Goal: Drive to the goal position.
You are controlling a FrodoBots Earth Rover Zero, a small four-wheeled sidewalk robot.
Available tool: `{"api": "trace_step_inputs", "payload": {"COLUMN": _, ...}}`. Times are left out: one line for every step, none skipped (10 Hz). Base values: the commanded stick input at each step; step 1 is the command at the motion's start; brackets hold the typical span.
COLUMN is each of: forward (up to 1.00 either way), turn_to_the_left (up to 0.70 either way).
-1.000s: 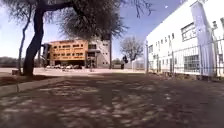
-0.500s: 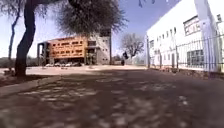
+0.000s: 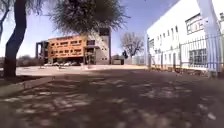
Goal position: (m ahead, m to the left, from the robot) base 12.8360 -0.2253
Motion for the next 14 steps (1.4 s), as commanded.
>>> {"api": "trace_step_inputs", "payload": {"forward": 1.0, "turn_to_the_left": 0.0}}
{"api": "trace_step_inputs", "payload": {"forward": 1.0, "turn_to_the_left": 0.0}}
{"api": "trace_step_inputs", "payload": {"forward": 1.0, "turn_to_the_left": 0.0}}
{"api": "trace_step_inputs", "payload": {"forward": 1.0, "turn_to_the_left": 0.0}}
{"api": "trace_step_inputs", "payload": {"forward": 1.0, "turn_to_the_left": 0.0}}
{"api": "trace_step_inputs", "payload": {"forward": 1.0, "turn_to_the_left": 0.0}}
{"api": "trace_step_inputs", "payload": {"forward": 1.0, "turn_to_the_left": 0.0}}
{"api": "trace_step_inputs", "payload": {"forward": 1.0, "turn_to_the_left": 0.0}}
{"api": "trace_step_inputs", "payload": {"forward": 1.0, "turn_to_the_left": 0.0}}
{"api": "trace_step_inputs", "payload": {"forward": 1.0, "turn_to_the_left": 0.0}}
{"api": "trace_step_inputs", "payload": {"forward": 1.0, "turn_to_the_left": 0.0}}
{"api": "trace_step_inputs", "payload": {"forward": 1.0, "turn_to_the_left": 0.0}}
{"api": "trace_step_inputs", "payload": {"forward": 1.0, "turn_to_the_left": 0.0}}
{"api": "trace_step_inputs", "payload": {"forward": 1.0, "turn_to_the_left": 0.0}}
